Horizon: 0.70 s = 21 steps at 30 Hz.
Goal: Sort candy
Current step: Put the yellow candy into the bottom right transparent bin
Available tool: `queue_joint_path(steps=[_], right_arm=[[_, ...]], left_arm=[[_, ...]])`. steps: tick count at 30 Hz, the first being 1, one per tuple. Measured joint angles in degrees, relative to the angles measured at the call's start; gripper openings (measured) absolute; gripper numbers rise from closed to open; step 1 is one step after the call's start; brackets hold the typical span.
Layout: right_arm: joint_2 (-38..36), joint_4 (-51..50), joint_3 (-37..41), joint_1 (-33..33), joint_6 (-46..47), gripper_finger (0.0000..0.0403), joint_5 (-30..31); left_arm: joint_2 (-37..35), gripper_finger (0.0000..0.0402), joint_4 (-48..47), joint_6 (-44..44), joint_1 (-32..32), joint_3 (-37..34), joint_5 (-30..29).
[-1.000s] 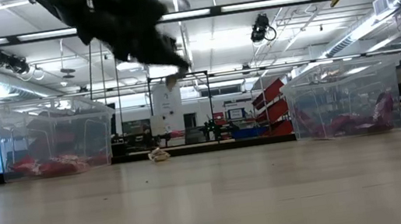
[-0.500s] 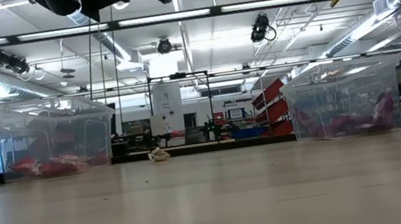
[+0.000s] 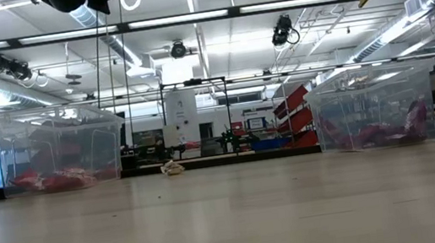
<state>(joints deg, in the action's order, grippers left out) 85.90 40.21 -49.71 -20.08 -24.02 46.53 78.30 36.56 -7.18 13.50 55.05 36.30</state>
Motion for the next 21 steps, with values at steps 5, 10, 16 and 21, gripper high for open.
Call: queue_joint_path(steps=[5, 10, 16, 21], right_arm=[[3.9, 5.8, -2.5, 1.6, 2.4, 0.0103, 1.8], [5.0, 6.1, -4.4, 3.1, 6.3, 0.0145, 0.9], [4.9, 6.1, -4.5, 4.0, 7.4, 0.0162, -2.1], [4.9, 6.0, -4.5, 5.5, 9.3, 0.0159, -4.6]], left_arm=[[0.0, 0.0, -0.1, 0.0, -0.1, 0.0, -0.2], [0.0, 0.0, -0.3, -0.2, -0.1, 0.0, -0.2], [0.0, 0.0, -0.5, -0.2, -0.1, 0.0, -0.2], [0.0, 0.0, -0.3, -1.2, -0.1, 0.0, -1.4]])
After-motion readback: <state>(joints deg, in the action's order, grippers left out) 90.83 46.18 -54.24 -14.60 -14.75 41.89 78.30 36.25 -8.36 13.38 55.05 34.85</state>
